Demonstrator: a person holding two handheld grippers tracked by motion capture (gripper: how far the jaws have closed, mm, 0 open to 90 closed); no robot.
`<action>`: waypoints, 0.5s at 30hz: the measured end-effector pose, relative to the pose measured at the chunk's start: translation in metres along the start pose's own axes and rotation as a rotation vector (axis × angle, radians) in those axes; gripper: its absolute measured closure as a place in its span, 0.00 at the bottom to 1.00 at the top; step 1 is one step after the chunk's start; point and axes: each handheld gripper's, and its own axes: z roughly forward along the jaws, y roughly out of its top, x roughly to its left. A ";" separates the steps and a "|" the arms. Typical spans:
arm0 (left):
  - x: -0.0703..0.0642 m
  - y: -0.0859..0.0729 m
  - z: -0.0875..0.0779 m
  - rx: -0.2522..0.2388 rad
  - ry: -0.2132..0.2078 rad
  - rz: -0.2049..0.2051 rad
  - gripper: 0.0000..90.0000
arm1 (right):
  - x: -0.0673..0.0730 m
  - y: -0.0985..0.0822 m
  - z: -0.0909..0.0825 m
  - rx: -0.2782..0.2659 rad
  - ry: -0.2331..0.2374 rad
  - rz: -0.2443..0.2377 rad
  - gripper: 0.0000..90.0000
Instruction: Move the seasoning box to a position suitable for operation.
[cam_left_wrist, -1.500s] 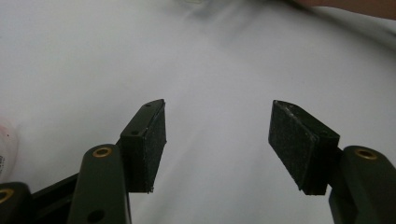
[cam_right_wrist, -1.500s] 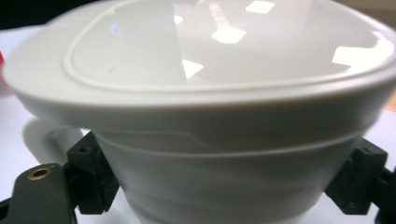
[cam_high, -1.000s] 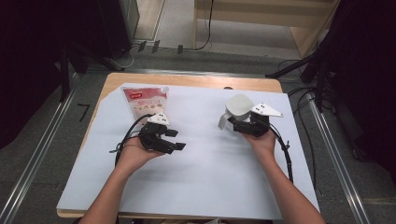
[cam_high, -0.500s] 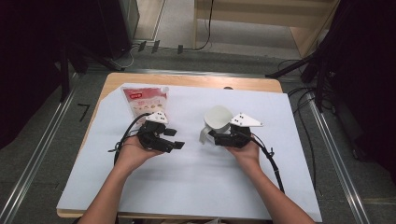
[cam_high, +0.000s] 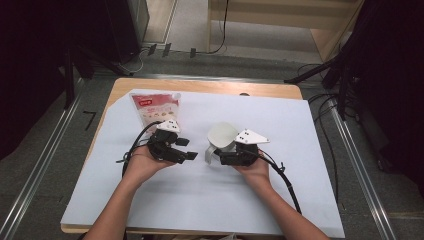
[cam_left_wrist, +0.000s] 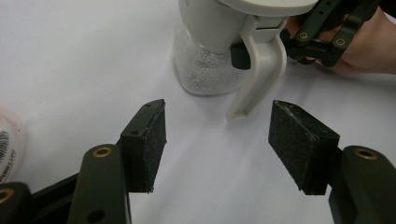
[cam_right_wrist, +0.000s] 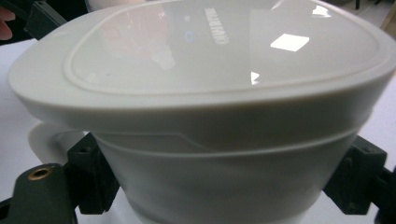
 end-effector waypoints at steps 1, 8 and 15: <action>0.000 0.000 0.000 -0.002 -0.001 -0.001 0.42 | -0.001 0.000 0.000 -0.001 -0.001 0.001 0.16; -0.001 0.000 0.002 0.000 -0.001 -0.003 0.42 | -0.004 -0.001 -0.002 0.010 0.012 0.020 0.16; -0.001 0.000 0.002 0.000 0.000 -0.001 0.42 | -0.007 0.001 -0.008 0.068 0.028 0.012 0.15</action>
